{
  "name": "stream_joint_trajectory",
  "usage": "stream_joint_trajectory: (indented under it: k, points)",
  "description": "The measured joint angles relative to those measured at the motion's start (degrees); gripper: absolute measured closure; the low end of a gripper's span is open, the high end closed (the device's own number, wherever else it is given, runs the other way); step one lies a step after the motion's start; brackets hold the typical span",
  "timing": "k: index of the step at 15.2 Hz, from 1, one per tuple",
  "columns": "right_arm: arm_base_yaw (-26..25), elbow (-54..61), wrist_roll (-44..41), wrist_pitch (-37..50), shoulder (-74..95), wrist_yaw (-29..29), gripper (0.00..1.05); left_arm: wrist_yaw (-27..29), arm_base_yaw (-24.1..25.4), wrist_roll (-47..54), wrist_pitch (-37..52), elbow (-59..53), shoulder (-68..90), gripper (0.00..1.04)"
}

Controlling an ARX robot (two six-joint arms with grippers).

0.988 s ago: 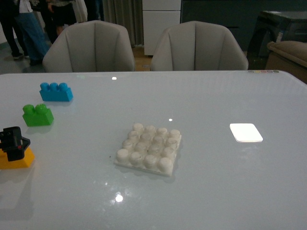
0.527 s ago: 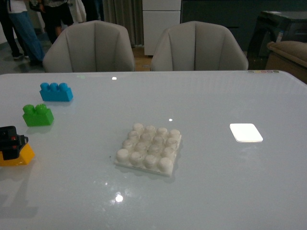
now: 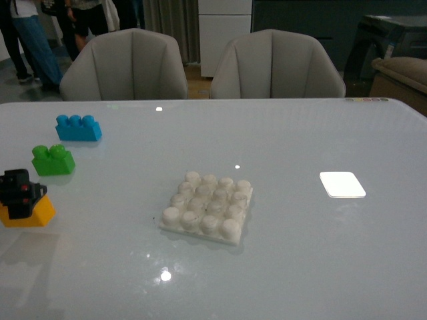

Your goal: Insert yellow block into base center

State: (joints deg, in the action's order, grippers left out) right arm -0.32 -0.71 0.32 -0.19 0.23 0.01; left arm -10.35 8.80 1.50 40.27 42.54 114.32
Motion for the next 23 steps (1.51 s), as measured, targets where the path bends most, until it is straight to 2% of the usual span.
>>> stream_joint_trajectory:
  k: [2,3,9,13,16,20,23]
  points:
    - [0.0,0.0,0.0,0.0,0.0,0.0,0.06,0.0,-1.7,0.0,-0.1,-0.6,-2.0,0.45]
    - [0.0,0.0,0.0,0.0,0.0,0.0,0.06,0.0,-4.2,0.0,-0.4,-1.3,-4.7,0.45]
    - [0.0,0.0,0.0,0.0,0.0,0.0,0.06,2.5,-24.7,-3.0,-0.6,-2.2,-9.4,0.46]
    - [0.0,0.0,0.0,0.0,0.0,0.0,0.06,5.4,-32.7,-5.2,1.1,2.7,-3.1,0.46]
    - [0.0,0.0,0.0,0.0,0.0,0.0,0.06,5.9,-34.9,-5.8,2.7,7.3,1.9,0.46]
    - [0.0,0.0,0.0,0.0,0.0,0.0,0.06,6.4,-33.9,-5.6,3.3,12.3,7.5,0.46]
    - [0.0,0.0,0.0,0.0,0.0,0.0,0.06,9.2,-33.7,-6.3,2.7,13.3,9.6,0.46]
